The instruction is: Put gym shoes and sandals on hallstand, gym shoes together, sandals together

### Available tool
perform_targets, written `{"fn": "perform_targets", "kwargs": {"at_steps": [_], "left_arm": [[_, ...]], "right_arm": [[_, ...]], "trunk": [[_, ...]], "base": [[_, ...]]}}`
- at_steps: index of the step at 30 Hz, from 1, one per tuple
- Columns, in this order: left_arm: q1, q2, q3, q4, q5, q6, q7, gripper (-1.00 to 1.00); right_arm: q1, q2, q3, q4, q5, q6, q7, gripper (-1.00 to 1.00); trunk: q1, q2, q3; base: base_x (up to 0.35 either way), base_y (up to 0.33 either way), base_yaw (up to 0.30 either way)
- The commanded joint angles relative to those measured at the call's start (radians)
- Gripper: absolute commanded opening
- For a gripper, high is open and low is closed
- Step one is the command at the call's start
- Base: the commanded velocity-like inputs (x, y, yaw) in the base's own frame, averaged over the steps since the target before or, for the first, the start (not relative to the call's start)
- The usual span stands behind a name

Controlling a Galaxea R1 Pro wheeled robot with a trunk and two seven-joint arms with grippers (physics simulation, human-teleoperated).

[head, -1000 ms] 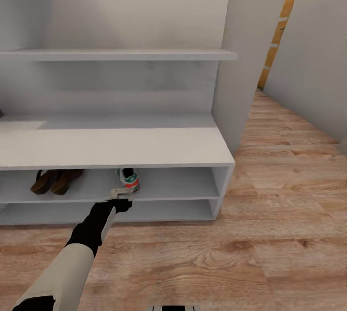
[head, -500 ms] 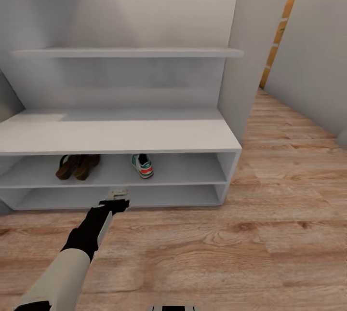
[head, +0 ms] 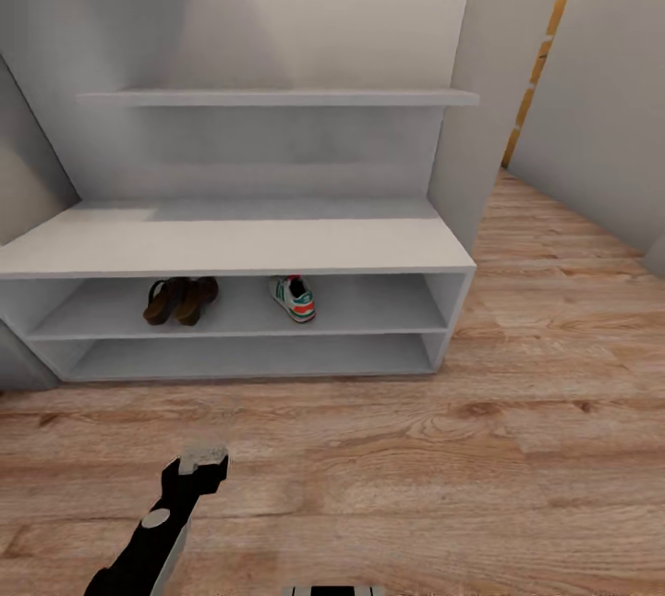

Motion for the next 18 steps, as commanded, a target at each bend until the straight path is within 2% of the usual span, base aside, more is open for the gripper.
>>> {"fn": "perform_targets", "kwargs": {"at_steps": [1, 3, 7, 9, 10, 12, 16, 18], "left_arm": [[0.019, 0.006, 0.001, 0.002, -0.007, -0.029, -0.002, 1.0], [0.041, 0.017, 0.001, 0.004, 0.007, -0.06, -0.014, 1.0], [0.073, 0.049, 0.001, 0.006, 0.073, -0.091, -0.082, 1.0], [0.087, 0.09, 0.001, 0.011, 0.137, -0.1, -0.186, 1.0], [0.092, 0.126, 0.001, 0.031, 0.182, -0.104, -0.267, 1.0], [0.094, 0.146, 0.002, 0.056, 0.212, -0.112, -0.312, 1.0], [0.095, 0.165, 0.001, 0.091, 0.252, -0.183, -0.351, 1.0], [0.094, 0.167, 0.0, 0.097, 0.259, -0.212, -0.358, 1.0]], "right_arm": [[-0.001, 0.0, -0.004, 0.003, 0.01, -0.003, -0.003, -1.0], [-0.001, 0.0, -0.004, 0.006, 0.01, -0.003, -0.003, -1.0], [-0.001, 0.0, -0.005, 0.007, 0.01, -0.003, -0.003, -1.0], [-0.001, 0.0, -0.005, 0.007, 0.01, -0.005, -0.003, -1.0], [-0.001, 0.0, -0.005, 0.007, 0.01, -0.006, -0.003, -1.0], [-0.001, 0.0, -0.006, 0.007, 0.01, -0.006, -0.003, -1.0], [-0.001, 0.0, -0.006, 0.008, 0.01, -0.006, -0.002, -1.0], [-0.001, 0.0, -0.005, 0.007, 0.009, -0.005, -0.002, -1.0]], "trunk": [[0.0, 0.0, -0.001], [0.0, 0.0, -0.001], [0.0, 0.0, -0.001], [0.0, 0.0, -0.001], [0.0, 0.0, -0.001], [0.0, 0.0, -0.001], [0.0, 0.0, -0.001], [0.0, 0.0, -0.001]], "base": [[-0.068, 0.067, 0.0], [-0.045, 0.044, 0.0], [-0.014, 0.014, 0.0], [-0.004, 0.004, 0.0], [-0.001, 0.001, 0.0], [0.0, 0.0, 0.0], [0.0, 0.0, 0.0], [0.0, 0.0, 0.0]]}}
